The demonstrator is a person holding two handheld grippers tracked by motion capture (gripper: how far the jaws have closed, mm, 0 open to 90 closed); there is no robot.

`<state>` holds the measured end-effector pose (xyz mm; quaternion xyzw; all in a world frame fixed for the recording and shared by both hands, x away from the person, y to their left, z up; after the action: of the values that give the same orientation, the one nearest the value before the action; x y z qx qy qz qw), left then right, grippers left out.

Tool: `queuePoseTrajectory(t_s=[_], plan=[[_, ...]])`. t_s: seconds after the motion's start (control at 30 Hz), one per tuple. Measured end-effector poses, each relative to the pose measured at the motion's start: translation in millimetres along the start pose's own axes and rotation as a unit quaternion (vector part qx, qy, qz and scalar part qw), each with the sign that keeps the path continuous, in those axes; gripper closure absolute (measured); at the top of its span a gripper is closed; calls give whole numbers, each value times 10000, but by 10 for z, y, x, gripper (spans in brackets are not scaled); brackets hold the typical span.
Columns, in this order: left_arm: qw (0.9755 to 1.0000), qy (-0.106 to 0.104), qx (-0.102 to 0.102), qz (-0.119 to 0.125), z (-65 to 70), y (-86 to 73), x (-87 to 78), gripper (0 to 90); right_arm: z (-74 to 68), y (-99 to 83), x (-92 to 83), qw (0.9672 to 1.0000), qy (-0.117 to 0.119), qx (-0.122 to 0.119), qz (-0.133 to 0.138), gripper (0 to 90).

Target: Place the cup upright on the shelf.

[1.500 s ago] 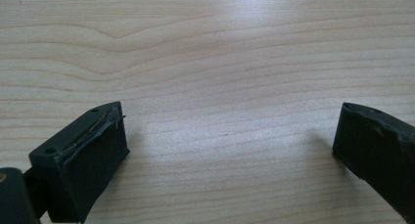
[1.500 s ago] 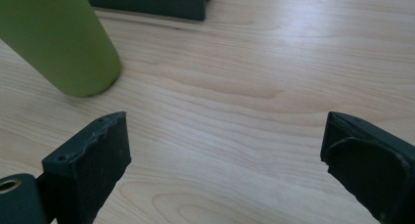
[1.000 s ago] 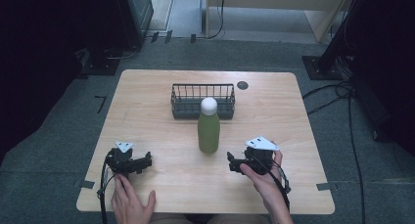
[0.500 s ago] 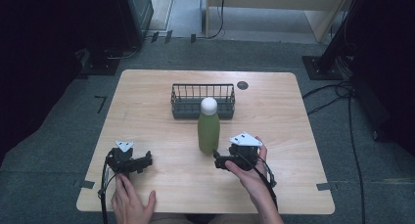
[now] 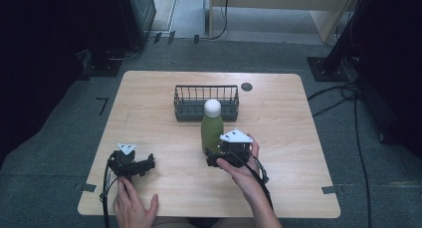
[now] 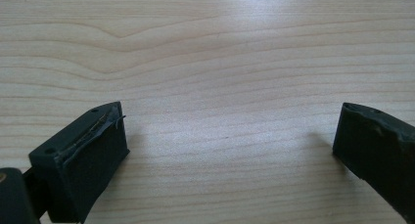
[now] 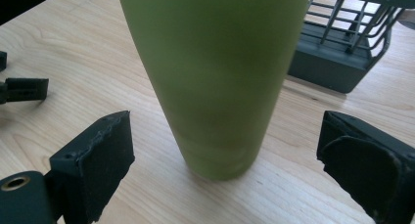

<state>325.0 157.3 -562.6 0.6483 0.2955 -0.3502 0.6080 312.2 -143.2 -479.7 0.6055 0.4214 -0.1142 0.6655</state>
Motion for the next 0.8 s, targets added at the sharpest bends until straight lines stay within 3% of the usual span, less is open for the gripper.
queuePoseTrajectory(t_s=[0.33,0.53,0.8], plan=[[10000,1,5,-4,-1,0,-1,0,-96,115,135,9998,-113,72,178,130],[10000,0,1,-1,0,0,0,0,-75,166,196,9991,-211,191,327,148],[10000,0,-10,9,1,1,1,0,-82,226,257,9983,-403,28,431,199]])
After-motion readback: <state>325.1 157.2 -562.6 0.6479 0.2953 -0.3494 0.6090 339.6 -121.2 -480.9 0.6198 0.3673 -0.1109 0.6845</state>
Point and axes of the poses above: each handheld gripper's, and its own axes: x roughly forward along the jaws, y roughly out of its top, z roughly to its right, the point moved 6 cm from there along x, roughly forward along the jaws, and after that the axes turned 8 degrees about -z, right-handed, at the moved point
